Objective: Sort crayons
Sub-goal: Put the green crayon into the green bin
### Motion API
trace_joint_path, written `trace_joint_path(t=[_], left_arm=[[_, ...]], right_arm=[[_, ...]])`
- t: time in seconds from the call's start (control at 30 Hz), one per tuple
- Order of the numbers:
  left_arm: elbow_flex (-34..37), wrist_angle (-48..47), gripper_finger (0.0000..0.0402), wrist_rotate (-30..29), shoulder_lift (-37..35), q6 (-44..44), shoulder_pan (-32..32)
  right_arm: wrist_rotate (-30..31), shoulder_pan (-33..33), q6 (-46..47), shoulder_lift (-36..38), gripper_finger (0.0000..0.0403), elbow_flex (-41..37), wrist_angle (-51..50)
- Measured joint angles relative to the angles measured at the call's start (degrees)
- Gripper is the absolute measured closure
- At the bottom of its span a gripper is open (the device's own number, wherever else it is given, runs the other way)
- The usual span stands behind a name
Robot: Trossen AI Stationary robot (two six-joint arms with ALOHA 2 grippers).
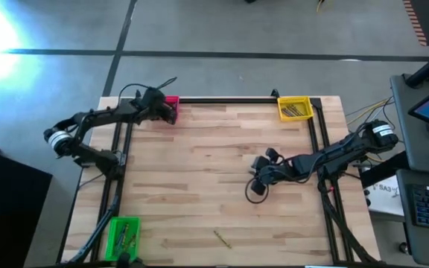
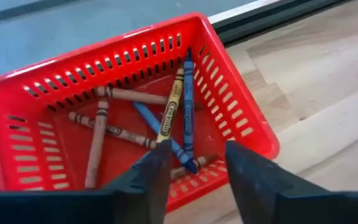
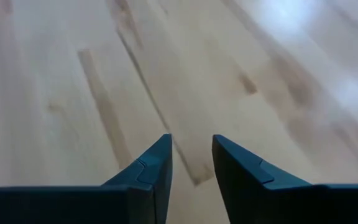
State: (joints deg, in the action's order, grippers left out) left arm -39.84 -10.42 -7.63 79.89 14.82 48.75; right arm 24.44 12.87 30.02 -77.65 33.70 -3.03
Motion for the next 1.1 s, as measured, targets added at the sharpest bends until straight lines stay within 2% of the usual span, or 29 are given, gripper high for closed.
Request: trace_joint_path(t=[0.13, 0.27, 0.5, 0.63, 0.73, 0.9, 0.97, 1.1], left_arm=[[0.1, 0.1, 0.0234, -0.6, -1.0, -0.6, -2.6], [0.2, 0.0, 0.0225, -4.2, -5.6, -2.0, -8.2], [0.2, 0.8, 0.0233, -6.0, -14.9, -3.6, -24.5], [2.3, 2.7, 0.0238, -5.9, -15.8, -3.6, -37.0], [6.0, 12.3, 0.024, -5.9, -14.2, -3.6, -46.0], [12.2, 34.3, 0.024, -5.7, -8.4, -5.9, -58.2], [13.5, 41.6, 0.024, -4.8, -4.8, -7.6, -61.4], [14.0, 49.0, 0.024, -3.0, 4.1, -9.8, -66.2]], right_arm=[[-2.9, 0.5, 3.0, -0.3, 0.0291, -1.7, 0.2], [-6.1, 1.4, 6.7, -1.8, 0.0295, -3.7, 0.4], [-6.1, 2.1, 12.2, -5.0, 0.0306, -4.2, 2.7], [-6.7, 2.1, 9.8, -5.4, 0.0312, -2.9, 3.4], [-6.9, 2.2, 8.1, -5.4, 0.0316, -0.9, 3.8], [-8.1, 4.4, 7.9, -5.4, 0.0325, 1.4, 3.8], [-9.7, 6.0, 8.0, -5.3, 0.0328, 2.0, 3.9], [-9.5, 9.8, 11.5, -5.3, 0.0331, 3.2, 4.0]])
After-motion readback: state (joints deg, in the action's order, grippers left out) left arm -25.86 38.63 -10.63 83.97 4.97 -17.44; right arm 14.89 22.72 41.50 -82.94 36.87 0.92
